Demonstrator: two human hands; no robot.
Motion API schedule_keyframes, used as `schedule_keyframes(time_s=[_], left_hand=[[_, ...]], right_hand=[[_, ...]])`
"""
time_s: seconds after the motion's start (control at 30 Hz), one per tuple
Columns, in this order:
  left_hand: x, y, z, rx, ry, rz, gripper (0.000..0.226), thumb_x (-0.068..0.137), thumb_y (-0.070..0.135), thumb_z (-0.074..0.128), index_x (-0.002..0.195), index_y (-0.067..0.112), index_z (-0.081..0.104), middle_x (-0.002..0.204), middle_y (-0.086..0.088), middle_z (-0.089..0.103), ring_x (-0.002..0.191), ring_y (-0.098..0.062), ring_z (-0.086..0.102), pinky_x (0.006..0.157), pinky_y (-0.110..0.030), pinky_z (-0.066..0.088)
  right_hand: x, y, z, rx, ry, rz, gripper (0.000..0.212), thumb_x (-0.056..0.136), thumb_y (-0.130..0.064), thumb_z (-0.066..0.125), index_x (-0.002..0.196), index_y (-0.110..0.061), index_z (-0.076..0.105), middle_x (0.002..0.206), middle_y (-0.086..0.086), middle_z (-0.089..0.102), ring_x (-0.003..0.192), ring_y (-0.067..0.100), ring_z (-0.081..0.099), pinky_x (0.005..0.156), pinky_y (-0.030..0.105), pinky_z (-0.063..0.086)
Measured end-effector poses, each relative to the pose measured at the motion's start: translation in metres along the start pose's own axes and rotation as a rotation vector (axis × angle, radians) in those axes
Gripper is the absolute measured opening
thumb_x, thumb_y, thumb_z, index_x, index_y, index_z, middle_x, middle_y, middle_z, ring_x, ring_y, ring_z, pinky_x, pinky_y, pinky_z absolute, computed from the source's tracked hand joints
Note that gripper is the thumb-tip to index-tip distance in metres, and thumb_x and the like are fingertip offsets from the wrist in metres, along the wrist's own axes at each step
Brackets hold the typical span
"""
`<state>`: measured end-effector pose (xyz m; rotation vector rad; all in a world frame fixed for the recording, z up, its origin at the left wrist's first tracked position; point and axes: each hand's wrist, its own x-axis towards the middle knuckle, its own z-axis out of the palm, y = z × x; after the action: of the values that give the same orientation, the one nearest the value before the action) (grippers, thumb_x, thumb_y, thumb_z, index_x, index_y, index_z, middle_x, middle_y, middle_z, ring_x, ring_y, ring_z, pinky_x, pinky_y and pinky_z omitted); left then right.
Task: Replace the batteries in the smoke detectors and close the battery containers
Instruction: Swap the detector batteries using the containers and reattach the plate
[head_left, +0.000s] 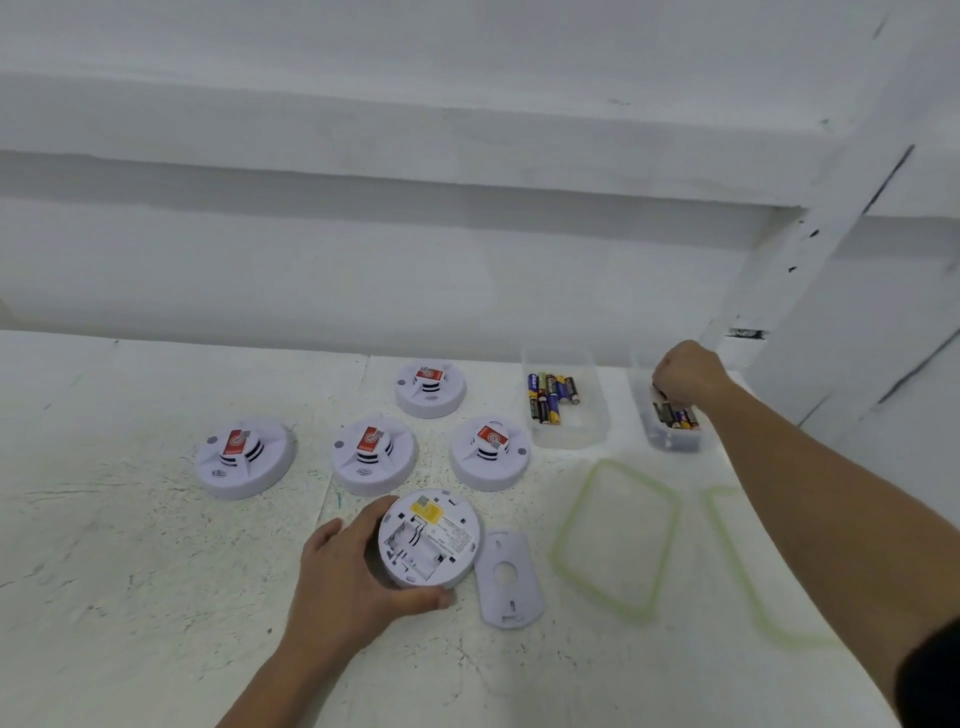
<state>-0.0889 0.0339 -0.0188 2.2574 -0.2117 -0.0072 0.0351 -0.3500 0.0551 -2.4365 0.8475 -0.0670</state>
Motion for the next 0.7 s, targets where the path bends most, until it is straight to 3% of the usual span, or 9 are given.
schedule_keyframes(time_s=[0.13,0.23,0.3,0.37,0.43,0.5,0.63,0.7], left_hand=[[0.001,-0.003,0.004,0.053,0.018,0.015,0.08,0.032,0.078,0.076,0.101,0.066,0.039,0.092,0.047,0.056,0.105,0.036,0.026,0.108,-0.027,0.018],[0.002,-0.001,0.005,0.079,0.017,0.012,0.082,0.031,0.08,0.074,0.103,0.07,0.037,0.103,0.063,0.036,0.106,0.036,0.025,0.108,-0.026,0.017],[0.002,-0.001,0.006,0.074,0.024,0.016,0.085,0.031,0.081,0.074,0.106,0.073,0.035,0.102,0.059,0.043,0.107,0.032,0.029,0.11,-0.027,0.018],[0.002,-0.003,0.007,0.057,0.042,0.009,0.085,0.03,0.086,0.07,0.106,0.07,0.037,0.096,0.049,0.055,0.108,0.029,0.032,0.11,-0.028,0.019],[0.001,-0.003,0.008,0.053,0.047,0.0,0.085,0.028,0.089,0.066,0.106,0.07,0.037,0.097,0.048,0.055,0.109,0.029,0.03,0.11,-0.026,0.018],[0.001,-0.003,0.008,0.058,0.036,0.011,0.087,0.029,0.09,0.065,0.108,0.072,0.034,0.104,0.053,0.049,0.109,0.024,0.037,0.11,-0.026,0.017],[0.002,-0.007,0.009,0.061,0.023,-0.021,0.091,0.029,0.09,0.067,0.111,0.071,0.034,0.1,0.042,0.058,0.113,0.0,0.049,0.112,-0.031,0.022],[0.002,-0.004,0.008,0.067,0.02,-0.022,0.089,0.029,0.09,0.066,0.109,0.071,0.035,0.098,0.045,0.057,0.113,0.007,0.046,0.111,-0.03,0.021]], right_hand=[[0.012,0.018,0.004,-0.06,-0.068,0.034,0.032,0.087,0.001,0.05,0.059,-0.011,0.043,0.06,0.005,0.045,0.05,0.018,0.044,0.044,0.02,0.032],[0.012,0.023,0.009,-0.192,-0.138,-0.031,0.011,0.084,0.003,0.051,0.079,-0.003,0.058,0.081,0.017,0.061,0.053,0.017,0.045,0.046,0.02,0.035],[0.015,0.027,0.016,-0.256,-0.136,-0.069,0.015,0.082,0.002,0.048,0.073,0.001,0.06,0.08,0.02,0.062,0.051,0.017,0.041,0.045,0.022,0.03],[0.015,0.028,0.019,-0.224,-0.127,-0.085,0.019,0.084,-0.001,0.046,0.079,0.001,0.064,0.077,0.018,0.061,0.055,0.022,0.046,0.05,0.024,0.035],[0.014,0.027,0.02,-0.243,-0.113,-0.119,0.022,0.083,0.002,0.046,0.09,0.005,0.066,0.084,0.022,0.065,0.066,0.027,0.052,0.058,0.029,0.041],[0.013,0.025,0.019,-0.258,-0.125,-0.145,0.017,0.084,0.004,0.044,0.087,-0.001,0.06,0.084,0.021,0.06,0.072,0.027,0.05,0.061,0.03,0.039],[0.017,0.027,0.013,-0.112,-0.09,-0.106,0.014,0.08,0.006,0.05,0.078,-0.007,0.049,0.076,0.016,0.055,0.065,0.028,0.054,0.057,0.03,0.042],[0.018,0.029,0.006,0.167,-0.051,-0.032,0.016,0.083,0.004,0.054,0.079,-0.01,0.047,0.071,0.015,0.056,0.053,0.027,0.055,0.05,0.031,0.049]])
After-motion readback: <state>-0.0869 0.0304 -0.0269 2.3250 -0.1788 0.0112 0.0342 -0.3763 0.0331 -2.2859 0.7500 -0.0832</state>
